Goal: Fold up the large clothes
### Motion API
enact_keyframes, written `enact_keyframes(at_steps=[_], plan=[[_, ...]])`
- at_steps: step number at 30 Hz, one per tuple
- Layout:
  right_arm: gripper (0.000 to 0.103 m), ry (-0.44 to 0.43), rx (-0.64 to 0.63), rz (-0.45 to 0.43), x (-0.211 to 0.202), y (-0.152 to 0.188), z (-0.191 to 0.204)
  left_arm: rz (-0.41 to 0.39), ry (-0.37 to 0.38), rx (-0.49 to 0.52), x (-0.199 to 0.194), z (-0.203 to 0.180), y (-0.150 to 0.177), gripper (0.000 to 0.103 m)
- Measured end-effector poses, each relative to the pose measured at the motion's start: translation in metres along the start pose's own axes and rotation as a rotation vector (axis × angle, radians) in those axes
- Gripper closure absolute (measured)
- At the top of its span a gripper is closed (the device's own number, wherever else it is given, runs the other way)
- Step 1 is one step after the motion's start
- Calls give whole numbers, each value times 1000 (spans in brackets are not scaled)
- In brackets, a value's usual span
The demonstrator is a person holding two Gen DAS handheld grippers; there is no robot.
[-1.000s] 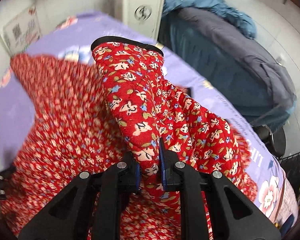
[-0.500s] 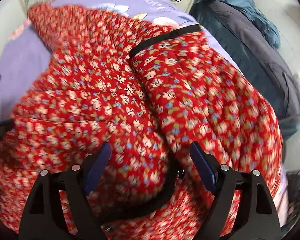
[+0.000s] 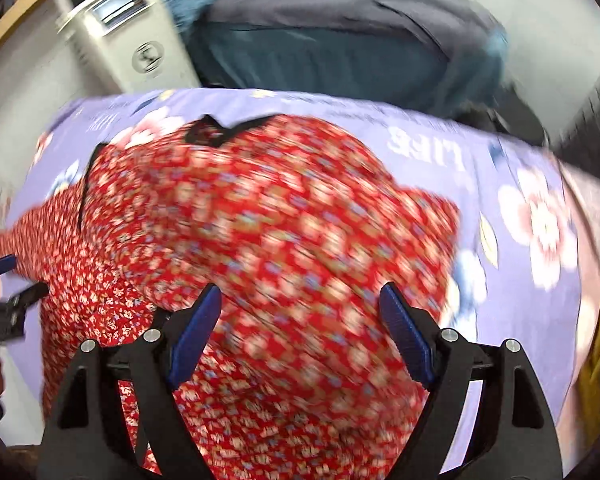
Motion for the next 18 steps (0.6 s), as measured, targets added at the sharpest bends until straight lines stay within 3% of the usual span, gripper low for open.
enact_keyframes(at_steps=[3, 5, 7, 9, 11, 12, 14, 18], plan=[[22, 0, 13, 15, -7, 21, -10, -28, 93, -25, 12, -9, -34, 7], [22, -1, 24, 27, -6, 36, -10, 3, 129, -9, 26, -20, -44, 10], [22, 4, 50, 38, -9, 48, -17, 43, 137, 26, 41, -30, -47, 24], [22, 12, 80, 50, -4, 54, -22, 70, 177, 62, 48, -50, -48, 48], [22, 25, 121, 55, -8, 63, -38, 62, 163, 100, 51, -61, -49, 57], [22, 30, 150, 58, -9, 67, -47, 59, 156, 125, 50, -67, -48, 70], [22, 40, 199, 62, -10, 71, -62, 52, 177, 123, 42, -74, -44, 85], [22, 43, 290, 48, -13, 75, -85, -18, 290, 58, -10, -74, -34, 90]])
Point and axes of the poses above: each gripper's, at about its wrist camera, not at the fingertips, and x roughly the way its jaws point, z to its left, y to its underside, the point moved 10 cm from there along x, roughly the way its jaws point, and after that the axes turned 5 degrees about -y, right-handed, at the moved point
